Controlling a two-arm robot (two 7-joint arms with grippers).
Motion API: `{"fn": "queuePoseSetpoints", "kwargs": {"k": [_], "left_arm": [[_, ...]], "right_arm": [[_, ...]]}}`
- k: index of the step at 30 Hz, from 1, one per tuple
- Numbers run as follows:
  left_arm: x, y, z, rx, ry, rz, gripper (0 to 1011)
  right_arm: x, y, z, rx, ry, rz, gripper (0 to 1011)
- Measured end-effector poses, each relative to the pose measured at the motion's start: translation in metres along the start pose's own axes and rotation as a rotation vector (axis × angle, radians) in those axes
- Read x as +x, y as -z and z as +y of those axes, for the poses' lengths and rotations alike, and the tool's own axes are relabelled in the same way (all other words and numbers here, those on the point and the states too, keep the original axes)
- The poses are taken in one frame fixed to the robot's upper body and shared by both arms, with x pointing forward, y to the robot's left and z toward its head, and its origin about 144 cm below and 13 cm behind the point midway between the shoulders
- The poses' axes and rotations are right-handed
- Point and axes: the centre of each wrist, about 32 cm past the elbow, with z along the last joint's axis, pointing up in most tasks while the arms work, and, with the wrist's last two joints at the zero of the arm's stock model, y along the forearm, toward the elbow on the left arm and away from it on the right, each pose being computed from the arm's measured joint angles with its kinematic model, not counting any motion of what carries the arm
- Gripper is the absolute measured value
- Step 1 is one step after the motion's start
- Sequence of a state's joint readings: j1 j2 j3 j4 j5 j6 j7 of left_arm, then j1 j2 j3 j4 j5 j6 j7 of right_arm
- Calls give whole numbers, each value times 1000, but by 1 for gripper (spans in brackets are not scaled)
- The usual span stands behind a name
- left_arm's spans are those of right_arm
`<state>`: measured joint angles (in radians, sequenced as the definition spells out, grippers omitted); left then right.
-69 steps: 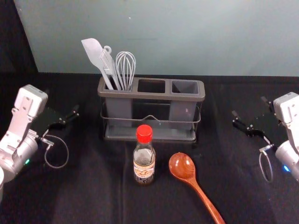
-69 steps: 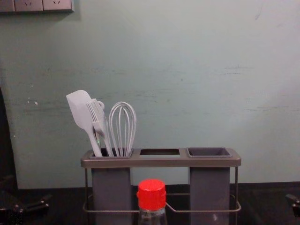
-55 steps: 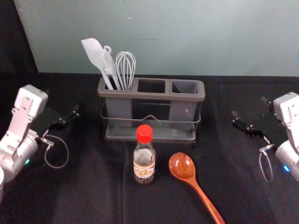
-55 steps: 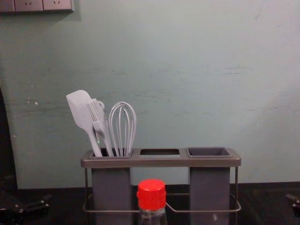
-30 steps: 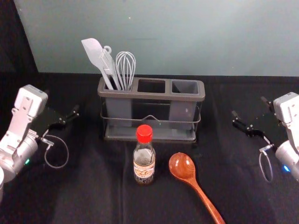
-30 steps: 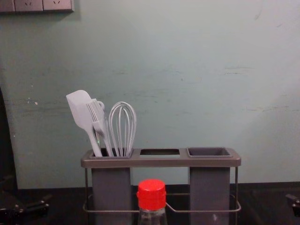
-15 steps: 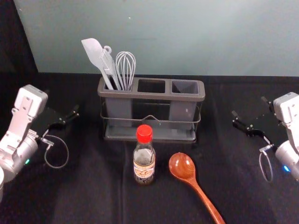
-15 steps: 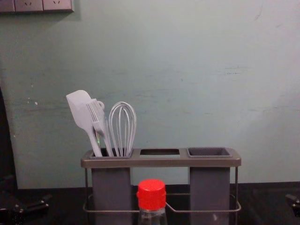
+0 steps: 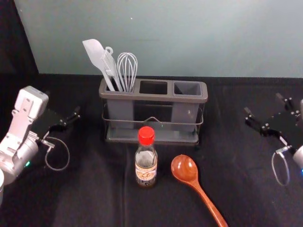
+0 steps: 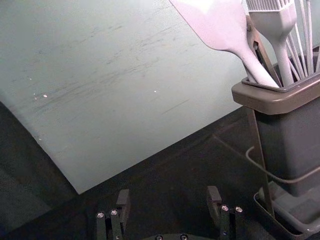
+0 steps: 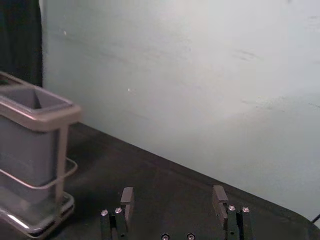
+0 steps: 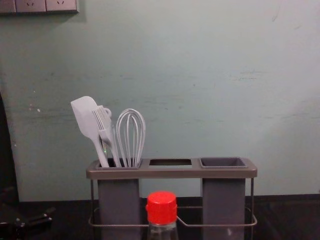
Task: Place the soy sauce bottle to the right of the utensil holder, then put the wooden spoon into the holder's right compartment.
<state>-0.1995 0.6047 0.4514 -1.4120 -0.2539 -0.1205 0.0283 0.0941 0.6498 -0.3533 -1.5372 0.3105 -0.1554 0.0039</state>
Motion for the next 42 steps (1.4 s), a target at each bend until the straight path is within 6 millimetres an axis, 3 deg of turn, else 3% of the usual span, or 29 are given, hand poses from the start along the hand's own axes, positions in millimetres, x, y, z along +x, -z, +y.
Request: {"fn": "queuePoseSetpoints", "kwargs": {"k": [9,12,20,25,42], "left_arm": [[0,0,0,0,0,0,1005],[0,0,0,0,0,0,1005],[0,0,0,0,0,0,1005],[0,0,0,0,0,0,1005],[0,0,0,0,0,0,1005]], "right_arm": [[10,-12,-33,63,-96,119,1004],[14,-17,-47,91,-201,176,1004],[8,-24,-57,92,-420,279,1004],[-4,-24,-52,83,-514,307,1004],[-49,-37,3,70,-708,294,1004]]}}
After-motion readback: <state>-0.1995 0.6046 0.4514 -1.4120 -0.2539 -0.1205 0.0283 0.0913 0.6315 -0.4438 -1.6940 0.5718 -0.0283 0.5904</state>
